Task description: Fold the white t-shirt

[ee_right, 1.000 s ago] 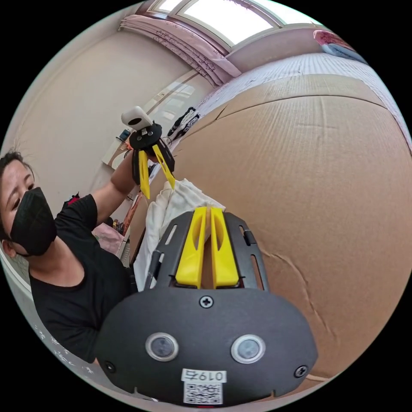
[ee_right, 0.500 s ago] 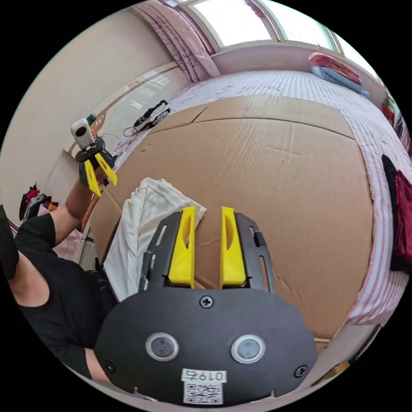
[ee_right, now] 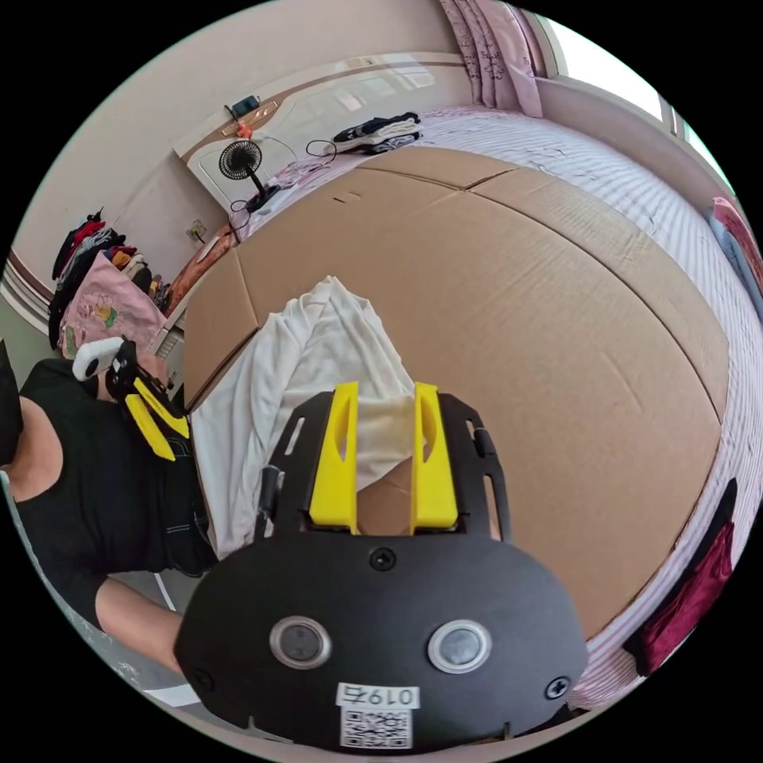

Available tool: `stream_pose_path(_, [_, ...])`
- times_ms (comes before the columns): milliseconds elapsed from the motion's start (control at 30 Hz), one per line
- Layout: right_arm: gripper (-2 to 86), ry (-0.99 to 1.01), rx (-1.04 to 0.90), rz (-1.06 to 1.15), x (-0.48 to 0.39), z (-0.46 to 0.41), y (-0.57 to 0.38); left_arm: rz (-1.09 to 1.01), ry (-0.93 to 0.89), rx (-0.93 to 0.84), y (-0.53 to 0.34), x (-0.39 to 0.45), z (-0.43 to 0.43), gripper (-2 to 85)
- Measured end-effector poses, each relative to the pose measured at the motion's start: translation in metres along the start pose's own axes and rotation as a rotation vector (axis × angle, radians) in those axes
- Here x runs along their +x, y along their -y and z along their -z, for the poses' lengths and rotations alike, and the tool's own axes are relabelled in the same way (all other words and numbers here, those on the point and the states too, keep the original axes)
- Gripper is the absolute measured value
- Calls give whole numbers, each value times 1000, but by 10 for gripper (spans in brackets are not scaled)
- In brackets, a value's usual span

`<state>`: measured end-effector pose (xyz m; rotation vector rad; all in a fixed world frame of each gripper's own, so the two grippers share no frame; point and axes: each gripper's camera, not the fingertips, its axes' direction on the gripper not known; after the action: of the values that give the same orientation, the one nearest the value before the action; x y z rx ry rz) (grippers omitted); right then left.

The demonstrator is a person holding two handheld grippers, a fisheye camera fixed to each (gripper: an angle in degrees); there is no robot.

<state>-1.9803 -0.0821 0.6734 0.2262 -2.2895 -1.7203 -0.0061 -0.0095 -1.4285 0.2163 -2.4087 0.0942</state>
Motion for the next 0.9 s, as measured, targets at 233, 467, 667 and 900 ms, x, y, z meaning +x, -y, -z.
stream_pose_path(233, [88, -29, -111, 53, -26, -43, 29, -202, 185, -210, 18, 71, -28, 70])
stream_pose_path(467, [41, 26, -88, 39, -37, -72, 30, -124, 150, -243, 38, 82, -26, 15])
stream_pose_path(667, [36, -54, -78, -62, -43, -87, 6, -277, 303, -468, 61, 84, -23, 7])
stream_pose_path(900, [35, -80, -8, -316, -61, -109, -54, -411, 372, -611, 98, 17, -22, 6])
